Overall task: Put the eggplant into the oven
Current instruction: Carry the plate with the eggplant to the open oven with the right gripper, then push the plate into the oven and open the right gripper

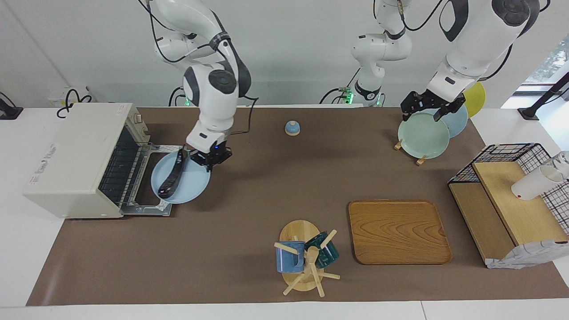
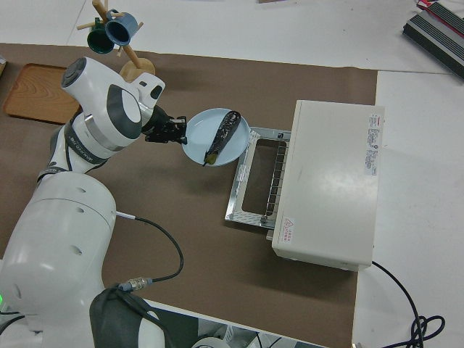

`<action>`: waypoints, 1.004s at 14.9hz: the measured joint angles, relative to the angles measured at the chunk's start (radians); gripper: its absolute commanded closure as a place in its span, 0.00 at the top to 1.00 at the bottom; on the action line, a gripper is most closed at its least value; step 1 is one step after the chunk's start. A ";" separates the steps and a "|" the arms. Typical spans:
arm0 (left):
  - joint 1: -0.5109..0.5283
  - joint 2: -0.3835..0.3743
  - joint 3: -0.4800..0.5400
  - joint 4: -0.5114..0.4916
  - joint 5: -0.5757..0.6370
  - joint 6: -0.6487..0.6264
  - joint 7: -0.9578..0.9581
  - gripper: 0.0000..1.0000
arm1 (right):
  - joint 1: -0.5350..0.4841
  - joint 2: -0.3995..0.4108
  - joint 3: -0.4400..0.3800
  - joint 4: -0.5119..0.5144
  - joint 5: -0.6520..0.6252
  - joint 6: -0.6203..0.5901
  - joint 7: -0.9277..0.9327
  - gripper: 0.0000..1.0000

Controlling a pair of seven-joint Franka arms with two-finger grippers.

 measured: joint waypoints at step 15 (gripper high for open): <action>0.002 -0.002 0.007 0.000 0.001 0.000 0.000 1.00 | -0.337 -0.146 0.000 -0.262 0.142 0.123 -0.406 0.00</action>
